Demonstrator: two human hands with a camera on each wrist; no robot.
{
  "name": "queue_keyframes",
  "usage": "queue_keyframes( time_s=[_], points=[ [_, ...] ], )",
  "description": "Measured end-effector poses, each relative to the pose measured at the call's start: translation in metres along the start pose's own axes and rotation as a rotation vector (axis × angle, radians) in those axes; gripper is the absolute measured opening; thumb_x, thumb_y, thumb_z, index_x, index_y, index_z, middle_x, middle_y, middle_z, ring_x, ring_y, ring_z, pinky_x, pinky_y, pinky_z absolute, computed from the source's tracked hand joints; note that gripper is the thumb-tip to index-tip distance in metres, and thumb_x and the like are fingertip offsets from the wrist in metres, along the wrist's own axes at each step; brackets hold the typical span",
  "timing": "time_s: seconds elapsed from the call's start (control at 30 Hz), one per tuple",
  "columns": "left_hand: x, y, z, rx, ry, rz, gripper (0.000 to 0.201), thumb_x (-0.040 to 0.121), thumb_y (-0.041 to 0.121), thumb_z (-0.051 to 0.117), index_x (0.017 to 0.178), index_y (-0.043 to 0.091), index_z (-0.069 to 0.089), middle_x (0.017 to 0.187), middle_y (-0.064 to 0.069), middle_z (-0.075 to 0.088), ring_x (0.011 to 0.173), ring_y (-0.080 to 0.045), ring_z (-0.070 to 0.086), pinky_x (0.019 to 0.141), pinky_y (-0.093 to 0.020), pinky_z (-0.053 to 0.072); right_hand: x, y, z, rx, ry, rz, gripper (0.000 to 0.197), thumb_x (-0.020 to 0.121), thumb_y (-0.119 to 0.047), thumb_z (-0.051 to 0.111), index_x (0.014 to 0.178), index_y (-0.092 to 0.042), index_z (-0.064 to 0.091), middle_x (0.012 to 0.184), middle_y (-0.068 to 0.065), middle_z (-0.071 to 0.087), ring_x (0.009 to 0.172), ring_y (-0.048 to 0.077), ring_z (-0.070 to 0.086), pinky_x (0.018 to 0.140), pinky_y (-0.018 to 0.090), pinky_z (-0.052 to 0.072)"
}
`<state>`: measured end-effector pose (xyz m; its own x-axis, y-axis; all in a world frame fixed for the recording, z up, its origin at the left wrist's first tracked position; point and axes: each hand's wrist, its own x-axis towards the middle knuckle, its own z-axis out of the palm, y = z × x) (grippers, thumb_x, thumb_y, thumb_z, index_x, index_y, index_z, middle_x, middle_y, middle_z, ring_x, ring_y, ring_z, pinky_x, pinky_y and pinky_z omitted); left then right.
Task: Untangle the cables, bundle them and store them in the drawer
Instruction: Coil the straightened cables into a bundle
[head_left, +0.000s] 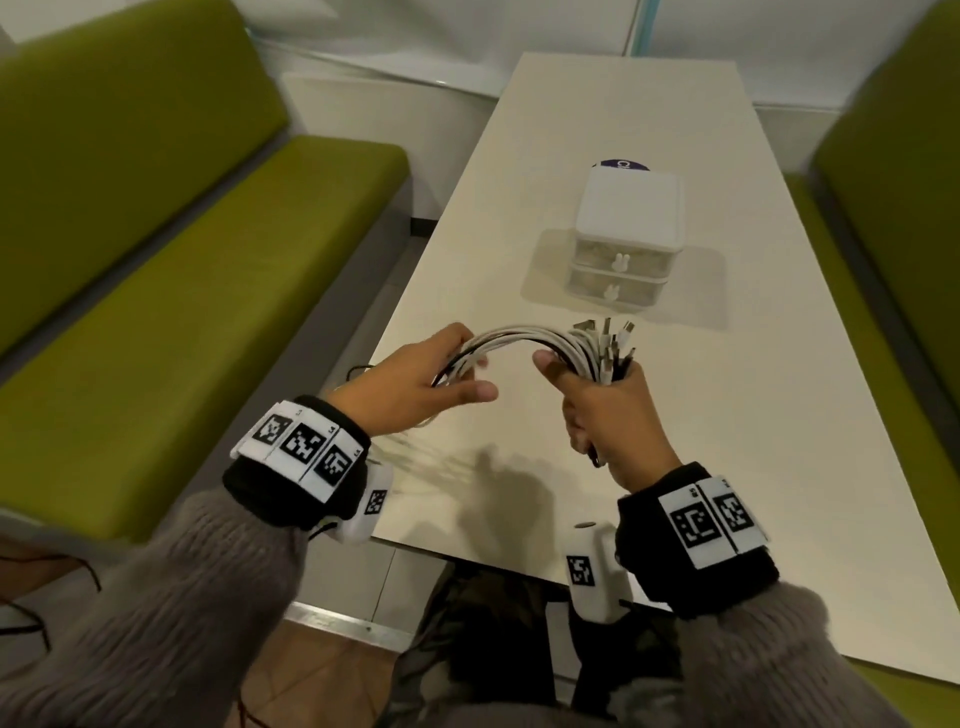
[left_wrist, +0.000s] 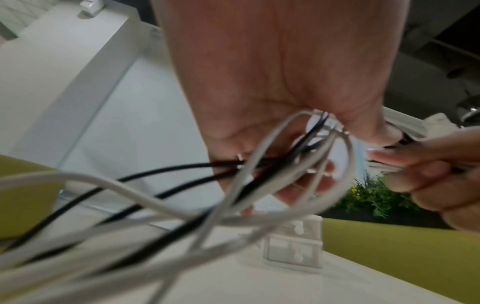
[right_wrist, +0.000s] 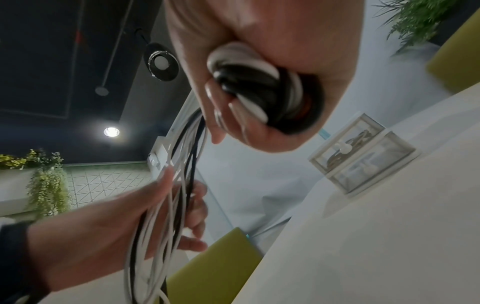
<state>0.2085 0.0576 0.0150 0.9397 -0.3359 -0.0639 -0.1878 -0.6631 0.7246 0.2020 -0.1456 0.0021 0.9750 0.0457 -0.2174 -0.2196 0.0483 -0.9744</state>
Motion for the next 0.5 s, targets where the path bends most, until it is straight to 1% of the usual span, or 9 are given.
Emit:
queue_keyframes(
  time_s=[0.1, 0.13, 0.2, 0.23, 0.3, 0.37, 0.4, 0.47, 0.5],
  points=[
    [-0.002, 0.011, 0.014, 0.113, 0.202, 0.201, 0.058, 0.085, 0.061, 0.045, 0.13, 0.026, 0.039, 0.121, 0.009, 0.055, 0.111, -0.01, 0.052, 0.097, -0.039, 0.043, 0.0, 0.004, 0.008, -0.057, -0.022, -0.002, 0.026, 0.087, -0.025, 0.069, 0.07, -0.014, 0.052, 0.041, 0.0, 0.03, 0.033, 0.015, 0.023, 0.039, 0.02, 0.019],
    [-0.002, 0.02, 0.019, 0.211, 0.269, 0.278, 0.058, 0.088, 0.059, 0.04, 0.134, 0.023, 0.039, 0.123, 0.007, 0.054, 0.113, -0.012, 0.051, 0.1, -0.04, 0.04, -0.001, 0.005, 0.013, -0.087, -0.039, -0.013, 0.024, 0.088, -0.022, 0.067, 0.071, -0.012, 0.054, 0.042, 0.001, 0.032, 0.033, 0.016, 0.024, 0.039, 0.021, 0.02],
    [0.001, 0.033, 0.029, 0.429, 0.347, 0.367, 0.056, 0.093, 0.051, 0.03, 0.134, 0.016, 0.044, 0.119, 0.0, 0.056, 0.104, -0.019, 0.055, 0.093, -0.04, 0.043, -0.002, 0.008, 0.02, -0.142, -0.056, -0.039, 0.024, 0.089, -0.014, 0.06, 0.067, -0.009, 0.052, 0.043, 0.002, 0.036, 0.035, 0.017, 0.028, 0.041, 0.024, 0.023],
    [0.004, 0.037, 0.031, 0.469, 0.351, 0.382, 0.054, 0.094, 0.048, 0.028, 0.131, 0.013, 0.047, 0.116, -0.004, 0.055, 0.097, -0.021, 0.057, 0.086, -0.04, 0.046, -0.003, 0.009, 0.022, -0.154, -0.051, -0.043, 0.026, 0.089, -0.012, 0.057, 0.064, -0.01, 0.05, 0.043, 0.002, 0.037, 0.035, 0.017, 0.029, 0.042, 0.025, 0.024],
    [0.006, 0.038, 0.032, 0.382, 0.301, 0.365, 0.052, 0.095, 0.046, 0.028, 0.13, 0.013, 0.047, 0.113, -0.006, 0.052, 0.088, -0.022, 0.058, 0.075, -0.04, 0.05, -0.004, 0.009, 0.021, -0.174, -0.031, -0.053, 0.03, 0.088, -0.014, 0.06, 0.06, -0.014, 0.048, 0.042, -0.002, 0.038, 0.036, 0.014, 0.03, 0.042, 0.024, 0.024],
    [0.007, 0.031, 0.029, 0.291, 0.221, 0.281, 0.048, 0.095, 0.048, 0.031, 0.132, 0.019, 0.043, 0.109, 0.001, 0.054, 0.089, -0.021, 0.059, 0.072, -0.038, 0.049, -0.002, 0.006, 0.013, -0.203, 0.024, -0.094, 0.031, 0.086, -0.02, 0.066, 0.059, -0.02, 0.052, 0.039, -0.011, 0.04, 0.036, 0.008, 0.032, 0.044, 0.023, 0.026],
    [0.006, 0.028, 0.026, 0.287, 0.172, 0.221, 0.044, 0.096, 0.047, 0.033, 0.129, 0.02, 0.043, 0.1, 0.002, 0.058, 0.088, -0.024, 0.06, 0.07, -0.037, 0.048, -0.001, 0.003, 0.008, -0.207, 0.071, -0.122, 0.029, 0.084, -0.022, 0.069, 0.059, -0.021, 0.054, 0.038, -0.013, 0.042, 0.036, 0.004, 0.034, 0.045, 0.023, 0.027],
    [0.003, 0.021, 0.025, 0.251, 0.08, 0.144, 0.029, 0.097, 0.037, 0.037, 0.113, 0.016, 0.05, 0.081, 0.001, 0.059, 0.079, -0.029, 0.06, 0.069, -0.039, 0.046, 0.002, -0.005, -0.001, -0.252, 0.144, -0.202, 0.027, 0.081, -0.025, 0.074, 0.06, -0.021, 0.057, 0.038, -0.015, 0.046, 0.039, 0.003, 0.036, 0.048, 0.024, 0.031],
    [0.002, 0.017, 0.025, 0.199, 0.056, 0.133, 0.02, 0.098, 0.031, 0.04, 0.103, 0.015, 0.052, 0.078, 0.004, 0.059, 0.076, -0.027, 0.058, 0.071, -0.037, 0.045, 0.002, -0.009, -0.004, -0.286, 0.157, -0.243, 0.026, 0.08, -0.028, 0.075, 0.061, -0.02, 0.059, 0.039, -0.015, 0.047, 0.042, 0.004, 0.036, 0.048, 0.024, 0.033]
  ],
)
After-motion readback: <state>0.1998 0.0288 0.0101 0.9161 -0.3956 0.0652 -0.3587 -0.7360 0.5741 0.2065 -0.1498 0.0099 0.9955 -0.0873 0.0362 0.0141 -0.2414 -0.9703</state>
